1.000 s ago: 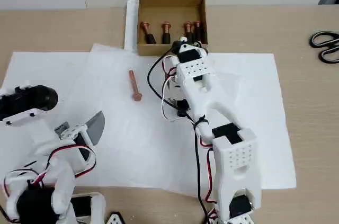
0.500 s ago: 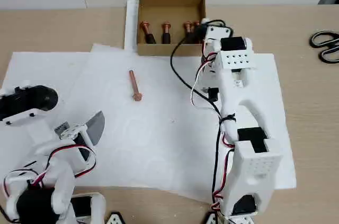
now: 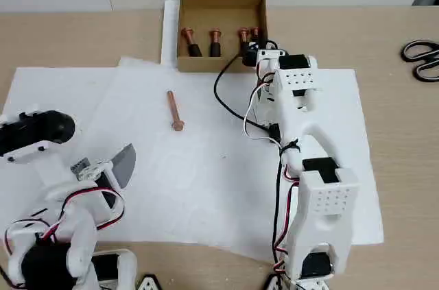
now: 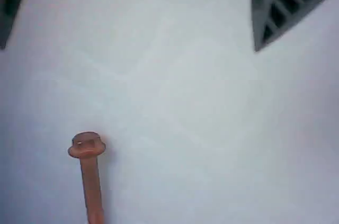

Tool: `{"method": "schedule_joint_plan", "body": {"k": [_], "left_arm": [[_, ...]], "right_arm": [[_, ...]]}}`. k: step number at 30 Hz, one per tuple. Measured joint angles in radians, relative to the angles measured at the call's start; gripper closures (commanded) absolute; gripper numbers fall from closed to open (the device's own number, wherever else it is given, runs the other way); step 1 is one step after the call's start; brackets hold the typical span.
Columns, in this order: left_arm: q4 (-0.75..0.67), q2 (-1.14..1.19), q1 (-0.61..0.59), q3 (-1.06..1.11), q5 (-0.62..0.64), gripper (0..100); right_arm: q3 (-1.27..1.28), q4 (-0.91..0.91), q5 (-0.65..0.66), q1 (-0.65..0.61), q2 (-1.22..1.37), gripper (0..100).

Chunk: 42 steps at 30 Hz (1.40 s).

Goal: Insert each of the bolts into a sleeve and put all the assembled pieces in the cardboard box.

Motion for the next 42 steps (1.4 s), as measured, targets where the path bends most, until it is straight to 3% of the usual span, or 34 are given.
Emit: {"method": "schedule_joint_plan", "body": {"k": [9,14,19,21,25,27,31,37,42], "left_arm": [[0.0,0.0,0.0,0.0,0.0,72],[0.0,0.0,0.0,0.0,0.0,72],[0.0,0.0,0.0,0.0,-0.011,72],[0.0,0.002,0.0,-0.009,-0.066,72],[0.017,0.008,0.0,-0.126,-0.305,72],[0.02,0.044,0.0,-0.195,-0.348,72],[0.04,0.232,0.0,-0.321,-0.37,72],[0.041,0.715,0.015,-0.54,-0.368,77],[0.041,1.148,0.11,-0.75,-0.259,83]], "right_arm": [[-0.002,0.02,0.002,-0.002,0.041,83.0],[-0.005,-0.006,0.002,0.006,0.071,99.4],[-0.015,-0.003,0.002,0.02,0.075,99.5],[-0.023,0.023,0.011,0.023,0.063,99.4],[-0.017,0.114,0.018,0.015,0.008,99.4],[-0.017,0.141,0.018,0.017,-0.051,99.4],[-0.017,0.186,0.018,0.015,-0.153,99.5],[-0.017,0.195,0.018,0.015,-0.201,99.5],[-0.017,0.195,0.018,0.015,-0.201,99.5]]}}
